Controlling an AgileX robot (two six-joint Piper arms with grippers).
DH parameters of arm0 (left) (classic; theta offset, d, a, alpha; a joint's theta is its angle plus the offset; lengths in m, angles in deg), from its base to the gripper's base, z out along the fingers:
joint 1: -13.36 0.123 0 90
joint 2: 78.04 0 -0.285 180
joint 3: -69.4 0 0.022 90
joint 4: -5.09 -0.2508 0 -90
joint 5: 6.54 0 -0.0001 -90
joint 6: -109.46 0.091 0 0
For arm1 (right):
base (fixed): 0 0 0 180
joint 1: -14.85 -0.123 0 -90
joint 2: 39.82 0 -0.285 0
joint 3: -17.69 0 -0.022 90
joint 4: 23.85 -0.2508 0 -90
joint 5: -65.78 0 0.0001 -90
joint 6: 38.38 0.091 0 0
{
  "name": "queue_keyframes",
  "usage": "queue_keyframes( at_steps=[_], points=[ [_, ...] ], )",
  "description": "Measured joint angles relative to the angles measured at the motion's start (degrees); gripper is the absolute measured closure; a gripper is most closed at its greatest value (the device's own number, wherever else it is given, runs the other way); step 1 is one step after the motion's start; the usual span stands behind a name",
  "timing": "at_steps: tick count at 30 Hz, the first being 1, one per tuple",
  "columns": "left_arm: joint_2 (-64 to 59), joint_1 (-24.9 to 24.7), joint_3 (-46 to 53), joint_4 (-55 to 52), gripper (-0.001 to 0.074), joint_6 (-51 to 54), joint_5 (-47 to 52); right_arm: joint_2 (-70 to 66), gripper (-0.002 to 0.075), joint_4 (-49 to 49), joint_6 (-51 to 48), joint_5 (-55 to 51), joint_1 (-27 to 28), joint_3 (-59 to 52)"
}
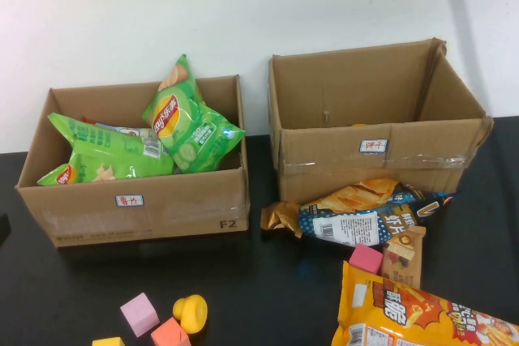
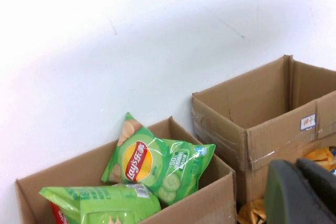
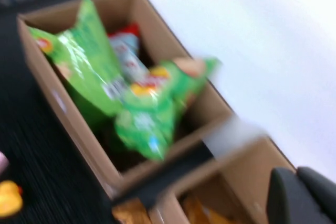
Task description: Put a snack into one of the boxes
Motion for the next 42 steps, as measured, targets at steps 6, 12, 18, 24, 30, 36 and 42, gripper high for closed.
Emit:
queue_keyframes(
  at_steps=[6,12,18,24,30,36,42],
  points=[
    [0.0,0.0,0.0,0.0,0.0736,0.0,0.72,19.72,0.072,10.18,3.59,2.82,0.12,-24.57],
    [0.0,0.0,1.46,0.0,0.0736,0.0,-1.55,39.54,0.072,14.26,3.85,11.99,0.12,-54.81],
    [0.0,0.0,9.3,0.0,0.0736,0.0,-9.1,60.25,0.072,14.05,8.26,26.21,0.12,-83.53],
    [0.0,0.0,14.9,0.1,0.0736,-3.59,-12.65,77.44,0.072,13.22,11.1,29.56,0.12,-104.91],
    [0.0,0.0,16.32,0.1,0.0736,-4.4,-12.8,91.33,0.072,11.92,12.31,29.71,0.12,-114.46],
    [0.0,0.0,16.44,0.1,0.0736,-4.4,-13.08,96.39,0.0722,9.84,13.83,25.61,0.12,-115.79],
    [0.0,0.0,16.44,0.1,0.0736,-4.44,-13.08,96.39,0.0722,9.59,13.96,25.44,0.12,-115.79]
  ],
)
